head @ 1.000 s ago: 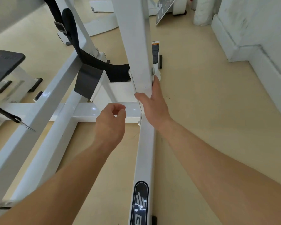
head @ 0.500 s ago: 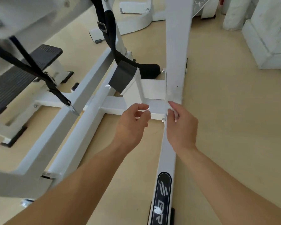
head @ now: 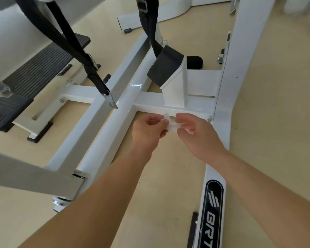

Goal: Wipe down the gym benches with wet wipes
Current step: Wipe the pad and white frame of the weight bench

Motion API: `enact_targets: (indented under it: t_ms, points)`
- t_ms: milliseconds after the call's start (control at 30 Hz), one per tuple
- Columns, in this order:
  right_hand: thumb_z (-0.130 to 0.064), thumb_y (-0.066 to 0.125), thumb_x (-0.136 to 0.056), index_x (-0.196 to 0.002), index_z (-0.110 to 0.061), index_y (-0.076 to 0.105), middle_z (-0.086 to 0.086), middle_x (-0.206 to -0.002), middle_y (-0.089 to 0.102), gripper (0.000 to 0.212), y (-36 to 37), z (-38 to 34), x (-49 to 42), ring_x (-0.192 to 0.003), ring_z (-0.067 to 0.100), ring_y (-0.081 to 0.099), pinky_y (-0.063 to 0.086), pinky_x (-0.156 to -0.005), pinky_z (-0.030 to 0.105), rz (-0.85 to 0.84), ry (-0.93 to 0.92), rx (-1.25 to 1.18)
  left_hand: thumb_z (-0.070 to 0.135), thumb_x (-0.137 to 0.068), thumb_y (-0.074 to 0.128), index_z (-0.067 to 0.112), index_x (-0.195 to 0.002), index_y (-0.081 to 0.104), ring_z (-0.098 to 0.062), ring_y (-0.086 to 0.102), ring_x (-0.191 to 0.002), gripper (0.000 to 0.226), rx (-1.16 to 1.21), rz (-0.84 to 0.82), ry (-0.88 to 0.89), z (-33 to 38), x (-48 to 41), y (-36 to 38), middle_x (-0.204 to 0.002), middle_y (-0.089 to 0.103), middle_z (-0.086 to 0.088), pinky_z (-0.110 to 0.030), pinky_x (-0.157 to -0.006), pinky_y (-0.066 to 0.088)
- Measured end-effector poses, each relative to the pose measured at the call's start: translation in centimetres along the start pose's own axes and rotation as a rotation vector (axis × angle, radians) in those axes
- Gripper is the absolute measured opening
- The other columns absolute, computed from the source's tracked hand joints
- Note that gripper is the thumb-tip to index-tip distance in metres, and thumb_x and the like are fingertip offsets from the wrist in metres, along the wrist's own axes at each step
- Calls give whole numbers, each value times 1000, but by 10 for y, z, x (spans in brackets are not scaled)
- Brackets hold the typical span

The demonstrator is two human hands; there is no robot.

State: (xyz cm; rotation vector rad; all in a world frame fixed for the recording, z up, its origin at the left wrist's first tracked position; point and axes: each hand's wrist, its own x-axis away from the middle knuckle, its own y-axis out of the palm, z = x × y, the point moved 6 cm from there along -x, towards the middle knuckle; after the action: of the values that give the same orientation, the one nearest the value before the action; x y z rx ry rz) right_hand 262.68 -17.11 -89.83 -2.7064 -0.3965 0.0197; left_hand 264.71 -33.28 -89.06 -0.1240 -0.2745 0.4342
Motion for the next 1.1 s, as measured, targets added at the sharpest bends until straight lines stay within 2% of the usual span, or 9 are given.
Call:
enact_targets:
  t_ms: [100,200,467,667,800,867,933,1000,1100]
  points:
    - [-34,51,-96,-142,-29,51,-8,-144,51,47,5,31,-11,-134,18,44,31,-114,36,-72,-28,706,16,-85,74,19,-93,70,-16,69,-77,9,-259,106,86,-14,-29,-9,-87,72,3,-29,-73,57]
    - [-43,44,-96,-141,-27,52,0,-153,40,49,11,52,-19,-144,21,30,2,-125,44,-177,-57,1036,17,-89,67,20,-95,67,-7,60,-77,7,-453,140,158,-23,-54,-9,-91,66,13,-12,-62,43]
    - [-63,33,-88,-131,-30,59,-6,-138,50,61,11,52,-25,-137,19,36,-2,-125,46,-169,-74,1058,9,-97,54,13,-112,66,-20,61,-92,20,-703,250,328,-18,-142,6,-109,62,-4,-29,-76,53]
    - [-70,7,-75,-127,-33,63,-9,-132,54,84,14,51,-28,-132,17,40,-2,-124,48,-213,-35,1092,10,-99,49,13,-102,65,-18,58,-84,17,-759,289,394,-11,-169,15,-93,64,0,-27,-70,46]
    - [-68,4,-76,-119,-33,66,-8,-121,59,83,13,50,-27,-123,17,46,-1,-124,48,-210,-34,1084,14,-101,42,13,-99,60,-22,56,-74,18,-934,60,631,-30,-142,48,-92,63,-2,-37,-63,48]
    - [-67,3,-76,-117,-32,66,-9,-116,59,83,12,49,-28,-119,17,49,-1,-124,48,-203,-36,1078,17,-104,37,19,-127,59,-23,60,-110,32,-1035,-61,672,-40,-149,43,-129,62,2,-37,-88,52]
    - [-65,2,-76,-114,-32,67,-9,-113,60,82,13,50,-28,-115,17,51,-2,-124,48,-207,-37,1072,24,-107,32,24,-153,39,-17,32,-148,47,-1146,-104,579,-45,-179,23,-161,34,8,-36,-114,32]
    - [-64,2,-76,-112,-31,68,-8,-111,61,82,13,50,-28,-113,17,52,-2,-124,48,-204,-38,1070,27,-109,29,22,-159,25,-16,17,-153,51,-1171,-76,457,-43,-204,9,-166,19,5,-35,-123,16]
    - [-63,1,-76,-112,-31,67,-8,-110,61,82,13,49,-28,-111,16,52,-4,-124,48,-217,-39,1076,25,-109,32,19,-160,23,-16,12,-154,52,-1152,-132,484,-43,-197,19,-167,16,3,-37,-125,16]
